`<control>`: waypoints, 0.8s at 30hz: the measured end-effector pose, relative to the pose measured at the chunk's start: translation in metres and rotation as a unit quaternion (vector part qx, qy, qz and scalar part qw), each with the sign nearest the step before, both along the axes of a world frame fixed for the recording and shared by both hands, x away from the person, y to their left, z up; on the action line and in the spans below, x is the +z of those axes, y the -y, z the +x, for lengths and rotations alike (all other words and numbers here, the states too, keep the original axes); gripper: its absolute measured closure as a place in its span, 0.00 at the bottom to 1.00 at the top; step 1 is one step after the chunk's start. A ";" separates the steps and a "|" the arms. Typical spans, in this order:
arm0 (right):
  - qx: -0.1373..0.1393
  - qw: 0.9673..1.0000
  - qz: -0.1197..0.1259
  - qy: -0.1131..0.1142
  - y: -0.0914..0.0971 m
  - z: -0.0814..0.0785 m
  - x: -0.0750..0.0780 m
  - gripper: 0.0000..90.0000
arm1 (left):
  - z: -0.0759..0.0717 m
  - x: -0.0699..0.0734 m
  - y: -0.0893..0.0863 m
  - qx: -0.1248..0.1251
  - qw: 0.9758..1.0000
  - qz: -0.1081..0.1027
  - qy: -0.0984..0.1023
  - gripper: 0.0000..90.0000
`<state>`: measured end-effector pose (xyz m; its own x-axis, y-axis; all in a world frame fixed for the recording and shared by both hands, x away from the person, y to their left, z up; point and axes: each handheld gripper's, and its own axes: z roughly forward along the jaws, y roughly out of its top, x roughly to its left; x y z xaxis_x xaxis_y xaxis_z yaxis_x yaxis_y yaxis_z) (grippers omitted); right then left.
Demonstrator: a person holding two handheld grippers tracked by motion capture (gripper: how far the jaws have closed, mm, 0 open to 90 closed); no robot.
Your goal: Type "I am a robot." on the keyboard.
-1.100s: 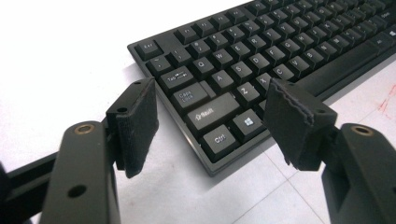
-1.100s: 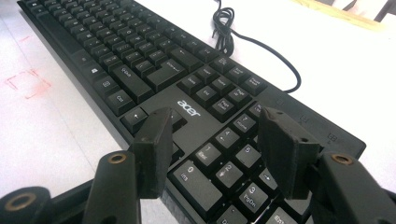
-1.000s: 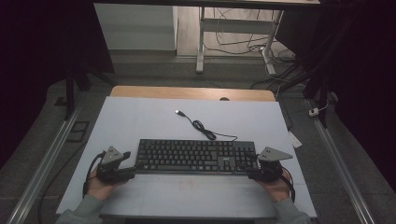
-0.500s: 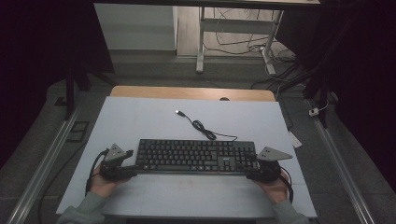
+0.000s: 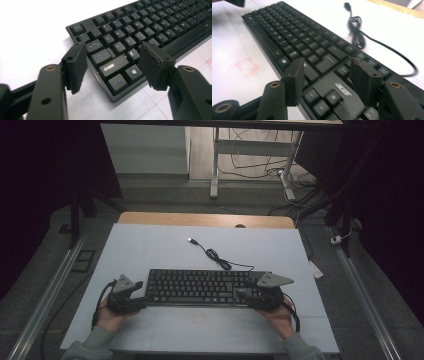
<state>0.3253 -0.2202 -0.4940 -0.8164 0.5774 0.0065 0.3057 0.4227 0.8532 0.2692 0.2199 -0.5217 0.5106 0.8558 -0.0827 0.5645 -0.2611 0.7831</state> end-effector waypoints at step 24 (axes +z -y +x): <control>0.052 0.999 -0.002 0.003 -0.083 0.016 0.004 0.54 | 0.005 -0.002 0.006 -0.038 0.999 0.017 0.005 0.99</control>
